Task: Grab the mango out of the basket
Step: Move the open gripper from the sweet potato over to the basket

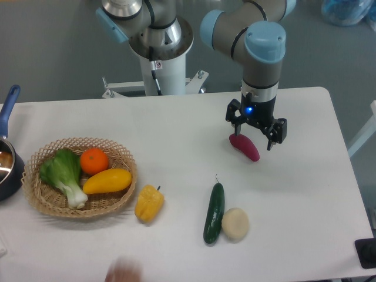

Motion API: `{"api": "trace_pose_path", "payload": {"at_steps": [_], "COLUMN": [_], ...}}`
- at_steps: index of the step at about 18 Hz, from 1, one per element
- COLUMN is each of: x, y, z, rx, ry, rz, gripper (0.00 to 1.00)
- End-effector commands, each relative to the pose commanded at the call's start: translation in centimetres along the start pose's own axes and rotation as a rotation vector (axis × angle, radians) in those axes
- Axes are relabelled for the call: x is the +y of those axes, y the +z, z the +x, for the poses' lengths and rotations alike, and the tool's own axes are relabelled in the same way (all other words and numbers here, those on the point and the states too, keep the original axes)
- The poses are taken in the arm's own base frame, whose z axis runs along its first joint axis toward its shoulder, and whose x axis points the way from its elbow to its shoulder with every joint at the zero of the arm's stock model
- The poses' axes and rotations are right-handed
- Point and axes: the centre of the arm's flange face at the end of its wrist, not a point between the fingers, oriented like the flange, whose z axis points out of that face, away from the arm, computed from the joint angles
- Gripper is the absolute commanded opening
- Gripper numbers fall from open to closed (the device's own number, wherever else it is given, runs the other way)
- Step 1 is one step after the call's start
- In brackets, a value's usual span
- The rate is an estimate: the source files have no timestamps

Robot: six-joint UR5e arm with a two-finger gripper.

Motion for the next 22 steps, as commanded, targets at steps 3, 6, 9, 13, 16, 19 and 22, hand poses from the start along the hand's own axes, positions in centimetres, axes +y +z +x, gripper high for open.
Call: {"api": "trace_pose_path", "payload": {"at_steps": [3,6,9,13,16,19,22], "x": [0.0,-0.1,-0.6,-3.1,-6.7,-10.0,-13.2], "y": [0.0,-0.1,-0.3,0.0,0.6,0.3,-0.1], "z": [0.0,0.1,0.3,2.4,5.6,7.8,10.6], "rx": [0.0,0.0,-0.005,0.012,0.033,0.039,0.043], "ry": [0.002,0.005,0.013,0.009,-0.072,-0.087,-0.015], "rz": [0.001,0.005,0.008,0.016,0.03,0.046,0.061], "gripper": [1.0,1.0,1.0,1.0,1.0,1.0,1.0]}}
